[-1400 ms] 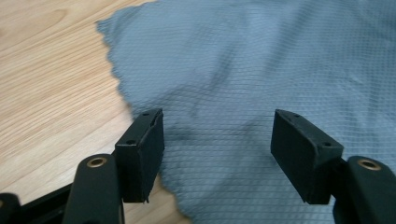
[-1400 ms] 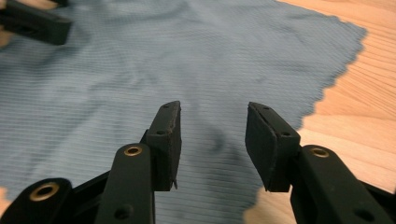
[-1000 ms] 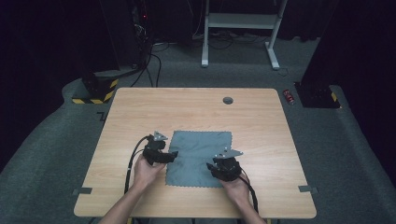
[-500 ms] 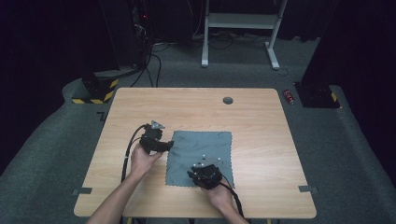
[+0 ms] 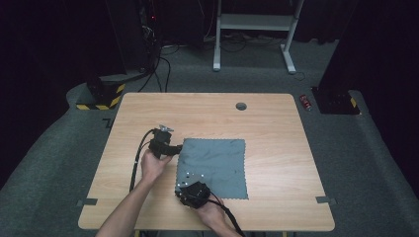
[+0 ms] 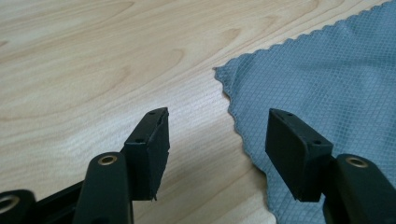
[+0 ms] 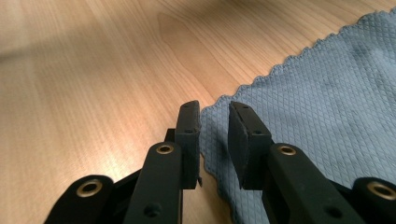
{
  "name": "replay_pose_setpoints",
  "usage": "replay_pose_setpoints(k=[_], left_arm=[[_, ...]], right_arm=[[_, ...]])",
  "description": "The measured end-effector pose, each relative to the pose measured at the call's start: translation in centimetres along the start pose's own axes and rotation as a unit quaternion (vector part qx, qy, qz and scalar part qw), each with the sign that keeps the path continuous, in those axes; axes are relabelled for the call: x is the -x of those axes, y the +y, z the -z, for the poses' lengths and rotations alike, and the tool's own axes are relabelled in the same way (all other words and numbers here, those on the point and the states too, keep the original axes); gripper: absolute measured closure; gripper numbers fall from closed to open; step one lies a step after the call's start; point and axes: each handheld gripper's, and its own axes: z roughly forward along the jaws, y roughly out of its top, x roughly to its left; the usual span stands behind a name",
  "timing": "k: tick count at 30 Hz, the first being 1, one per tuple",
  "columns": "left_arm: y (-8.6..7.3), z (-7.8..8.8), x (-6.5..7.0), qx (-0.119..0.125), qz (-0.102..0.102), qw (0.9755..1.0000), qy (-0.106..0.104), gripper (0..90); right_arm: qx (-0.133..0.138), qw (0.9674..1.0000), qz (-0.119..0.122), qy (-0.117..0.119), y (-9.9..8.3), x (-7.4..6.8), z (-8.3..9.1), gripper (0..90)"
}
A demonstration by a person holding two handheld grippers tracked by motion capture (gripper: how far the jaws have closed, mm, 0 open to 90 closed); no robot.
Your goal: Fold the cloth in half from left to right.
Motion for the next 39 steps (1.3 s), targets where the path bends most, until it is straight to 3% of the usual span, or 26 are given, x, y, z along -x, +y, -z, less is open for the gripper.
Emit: replay_pose_setpoints(k=[3,12,21,23,29,30,34,39], left_arm=[[0.6,0.0,0.0,0.013,0.001,0.9999,0.002,41.7],[1.3,-1.8,0.3,-0.010,0.009,0.9999,0.004,40.5],[1.1,-3.1,0.6,-0.020,0.014,0.9996,0.016,43.1],[1.1,-3.2,0.4,-0.015,0.017,0.9995,0.022,46.4],[1.1,-3.3,0.7,-0.010,-0.004,0.9996,0.024,56.4],[1.1,-3.3,1.0,-0.006,-0.020,0.9995,0.023,59.8],[1.1,-3.3,0.8,-0.003,-0.014,0.9998,0.011,67.4],[1.2,-3.5,1.1,0.000,-0.020,0.9998,0.002,81.9]], right_arm=[[0.002,1.0000,0.001,-0.002,0.1,0.1,-0.2,74.4],[-0.009,0.9994,0.032,-0.003,-0.3,-1.2,0.3,73.6],[-0.005,0.9995,0.032,0.002,-0.8,-2.0,0.7,67.8],[-0.009,0.9995,0.030,0.007,-0.8,-2.1,0.8,60.8],[-0.012,0.9988,0.048,-0.009,-1.0,-2.6,0.9,61.7],[-0.011,0.9989,0.043,-0.011,-1.0,-2.6,0.9,64.9],[-0.012,0.9987,0.047,-0.016,-1.0,-2.6,1.0,69.8],[-0.016,0.9983,0.049,-0.027,-0.9,-2.6,1.0,80.7]])
